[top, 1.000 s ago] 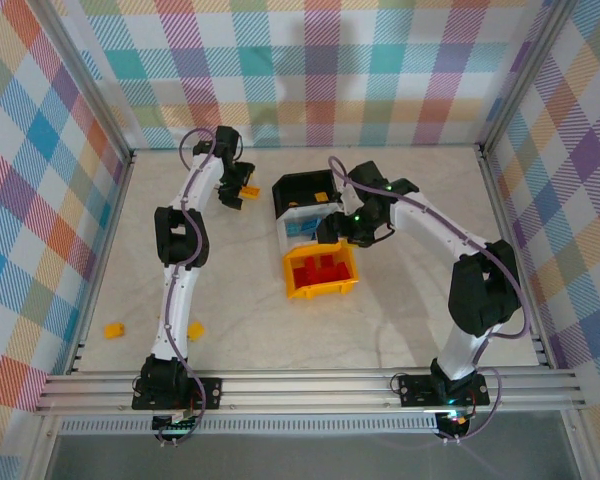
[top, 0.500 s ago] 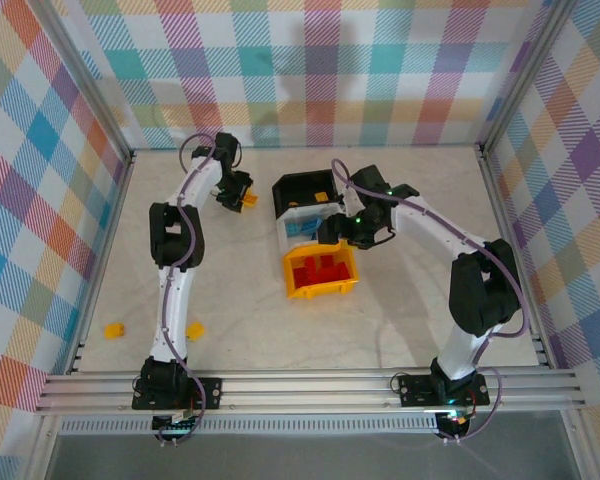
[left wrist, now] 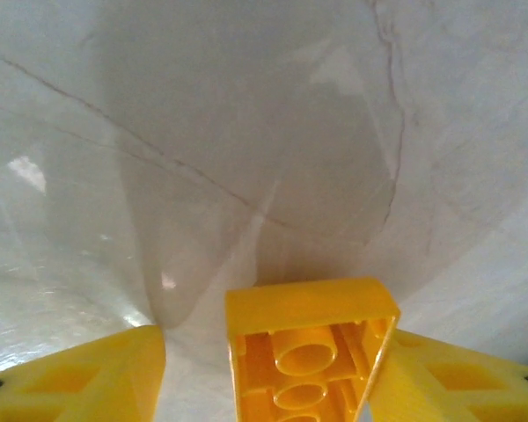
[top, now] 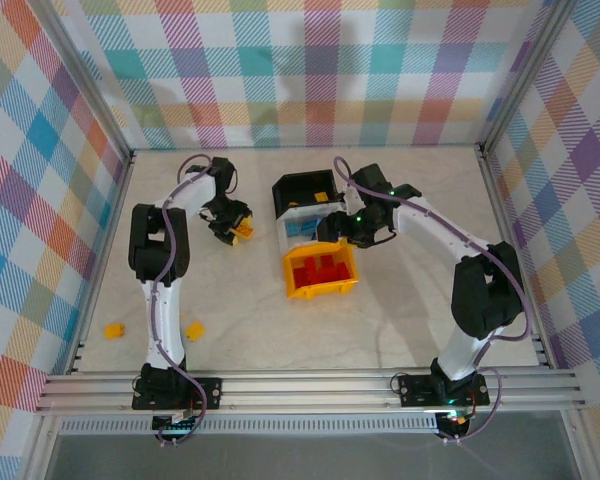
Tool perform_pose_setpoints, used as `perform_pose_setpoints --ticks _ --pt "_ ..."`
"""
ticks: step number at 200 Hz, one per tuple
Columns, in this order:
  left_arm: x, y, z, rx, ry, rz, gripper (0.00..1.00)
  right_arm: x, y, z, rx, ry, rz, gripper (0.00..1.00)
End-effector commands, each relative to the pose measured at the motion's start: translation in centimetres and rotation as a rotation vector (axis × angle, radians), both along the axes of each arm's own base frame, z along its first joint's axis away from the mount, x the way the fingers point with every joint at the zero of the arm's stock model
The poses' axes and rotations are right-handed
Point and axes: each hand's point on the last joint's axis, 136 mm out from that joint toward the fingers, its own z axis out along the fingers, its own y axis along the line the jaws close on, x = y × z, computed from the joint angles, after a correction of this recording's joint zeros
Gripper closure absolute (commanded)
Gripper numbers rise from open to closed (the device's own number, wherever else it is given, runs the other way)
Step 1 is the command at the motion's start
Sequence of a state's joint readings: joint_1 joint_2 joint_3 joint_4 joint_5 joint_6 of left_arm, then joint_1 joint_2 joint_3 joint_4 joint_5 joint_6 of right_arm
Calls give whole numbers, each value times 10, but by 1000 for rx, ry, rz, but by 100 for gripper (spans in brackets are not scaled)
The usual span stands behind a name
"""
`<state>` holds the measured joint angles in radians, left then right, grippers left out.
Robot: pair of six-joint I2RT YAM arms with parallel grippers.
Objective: Sort the legos into containers by color
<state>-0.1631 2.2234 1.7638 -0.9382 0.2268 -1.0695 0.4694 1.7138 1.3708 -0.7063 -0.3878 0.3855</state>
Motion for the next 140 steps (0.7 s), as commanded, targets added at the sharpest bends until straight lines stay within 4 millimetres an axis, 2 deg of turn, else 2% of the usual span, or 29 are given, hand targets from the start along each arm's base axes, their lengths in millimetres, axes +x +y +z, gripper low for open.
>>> perform_pose_setpoints --ticks 1,25,49,63,80,88,104,140 --pt "-10 0 13 5 5 -71 27 2 3 21 49 -28 -5 28" --pt "-15 0 4 8 34 -76 23 3 3 24 51 -35 -8 28" --pt "-19 0 -6 7 60 -70 23 1 1 25 50 -44 -8 28" --pt "-20 -1 -10 7 71 -70 28 -1 0 23 47 -42 -11 28" --pt "-19 -1 -13 9 85 -74 44 -3 -1 21 49 -41 -12 28" --pt "-19 0 -11 12 82 -80 49 -3 -1 20 48 -40 -14 28" --pt "-16 0 -6 23 72 -88 53 -4 -1 19 49 -41 -13 28" --pt "-1 -2 19 14 -10 -98 55 -5 -4 23 41 -49 -13 28"
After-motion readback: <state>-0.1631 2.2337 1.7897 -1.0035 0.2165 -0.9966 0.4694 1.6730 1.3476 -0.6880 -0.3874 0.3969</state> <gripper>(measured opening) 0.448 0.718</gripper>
